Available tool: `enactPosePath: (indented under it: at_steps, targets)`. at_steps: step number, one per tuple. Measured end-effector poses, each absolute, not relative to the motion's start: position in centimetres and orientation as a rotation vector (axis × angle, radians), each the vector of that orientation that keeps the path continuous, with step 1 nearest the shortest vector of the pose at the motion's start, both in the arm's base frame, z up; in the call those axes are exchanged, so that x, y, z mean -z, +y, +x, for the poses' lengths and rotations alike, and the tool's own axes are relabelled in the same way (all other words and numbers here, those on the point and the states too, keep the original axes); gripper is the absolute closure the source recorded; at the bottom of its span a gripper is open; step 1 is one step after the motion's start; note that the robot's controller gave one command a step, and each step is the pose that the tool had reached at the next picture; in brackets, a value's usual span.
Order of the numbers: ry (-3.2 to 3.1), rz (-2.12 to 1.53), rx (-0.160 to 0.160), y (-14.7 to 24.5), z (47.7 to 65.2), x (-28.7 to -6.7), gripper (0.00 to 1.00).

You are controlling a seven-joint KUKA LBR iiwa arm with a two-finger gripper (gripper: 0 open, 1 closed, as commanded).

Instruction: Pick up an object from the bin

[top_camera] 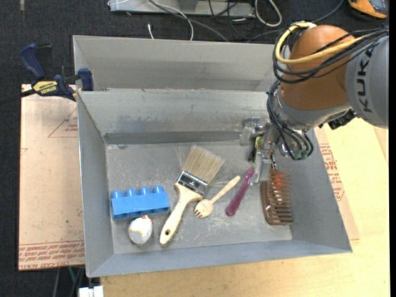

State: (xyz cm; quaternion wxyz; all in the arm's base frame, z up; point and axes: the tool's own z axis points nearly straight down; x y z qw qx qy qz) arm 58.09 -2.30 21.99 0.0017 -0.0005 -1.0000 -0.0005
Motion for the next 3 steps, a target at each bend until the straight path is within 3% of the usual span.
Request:
enactPosePath:
  at_steps: [1, 2, 3]
  targets:
    - [-3.144, 0.000, 0.001, -2.3, 58.2, -22.3, 0.00]
    - [-3.123, 0.374, 0.001, -2.2, 57.2, -14.0, 0.00]
    - [-3.119, 0.429, 0.001, -2.5, 56.5, -12.5, 0.00]
